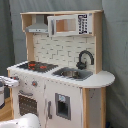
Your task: Play with the kitchen
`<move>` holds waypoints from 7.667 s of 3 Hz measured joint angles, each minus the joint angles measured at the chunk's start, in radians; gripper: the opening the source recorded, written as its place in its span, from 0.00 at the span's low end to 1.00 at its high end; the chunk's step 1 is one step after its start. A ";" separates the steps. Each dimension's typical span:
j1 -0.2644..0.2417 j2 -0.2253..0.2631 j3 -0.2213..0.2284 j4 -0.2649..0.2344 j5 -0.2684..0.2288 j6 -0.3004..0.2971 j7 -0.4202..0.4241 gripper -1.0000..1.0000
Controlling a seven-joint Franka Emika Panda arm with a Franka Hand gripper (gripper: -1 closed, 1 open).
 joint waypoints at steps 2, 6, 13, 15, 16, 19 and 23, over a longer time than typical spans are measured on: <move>0.135 0.002 -0.004 -0.103 0.006 -0.092 0.023 1.00; 0.365 0.007 -0.209 -0.294 0.009 -0.184 -0.003 1.00; 0.489 -0.041 -0.671 -0.264 -0.174 -0.546 0.261 1.00; 0.502 -0.041 -0.693 -0.265 -0.270 -0.662 0.429 1.00; 0.502 -0.039 -0.700 -0.275 -0.309 -0.725 0.525 1.00; 0.382 0.001 -0.751 -0.314 -0.366 -0.738 0.790 1.00; 0.113 0.041 -0.787 -0.312 -0.363 -0.462 0.897 1.00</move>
